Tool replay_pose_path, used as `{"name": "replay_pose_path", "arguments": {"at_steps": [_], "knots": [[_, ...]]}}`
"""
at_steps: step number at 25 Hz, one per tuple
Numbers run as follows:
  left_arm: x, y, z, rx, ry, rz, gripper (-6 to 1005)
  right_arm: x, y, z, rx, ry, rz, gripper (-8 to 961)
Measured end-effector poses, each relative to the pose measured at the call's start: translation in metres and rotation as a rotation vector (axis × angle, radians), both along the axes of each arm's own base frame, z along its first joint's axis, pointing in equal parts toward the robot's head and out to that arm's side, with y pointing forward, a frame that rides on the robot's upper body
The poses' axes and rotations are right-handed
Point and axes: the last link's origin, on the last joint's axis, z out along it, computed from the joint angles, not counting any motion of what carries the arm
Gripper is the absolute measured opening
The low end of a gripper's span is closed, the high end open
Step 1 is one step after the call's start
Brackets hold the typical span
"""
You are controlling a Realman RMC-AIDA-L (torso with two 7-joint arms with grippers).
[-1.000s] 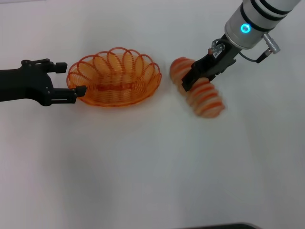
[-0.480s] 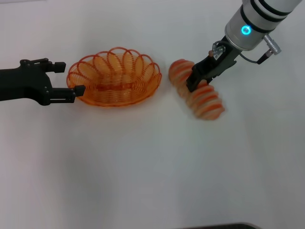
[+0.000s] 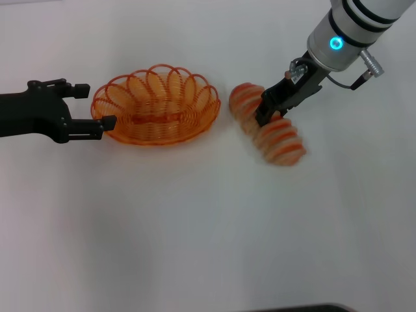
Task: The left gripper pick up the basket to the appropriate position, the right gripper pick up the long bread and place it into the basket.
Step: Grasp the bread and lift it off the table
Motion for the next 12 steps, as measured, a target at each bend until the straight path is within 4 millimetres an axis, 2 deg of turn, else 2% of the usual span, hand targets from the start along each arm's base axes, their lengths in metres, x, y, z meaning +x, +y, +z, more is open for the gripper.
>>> {"name": "replay_pose_path", "arguments": {"at_steps": [3,12], "knots": [[0.0002,-0.0001,-0.0003,0.0,-0.001,0.0,860,-0.0001,-0.0003,0.0001,-0.002,0.0,-0.001,412],[0.0004,-0.0001,-0.0005,0.0,-0.001,-0.001,860,-0.0004,-0.0009,0.0004,-0.007,0.001,-0.001,338]]}}
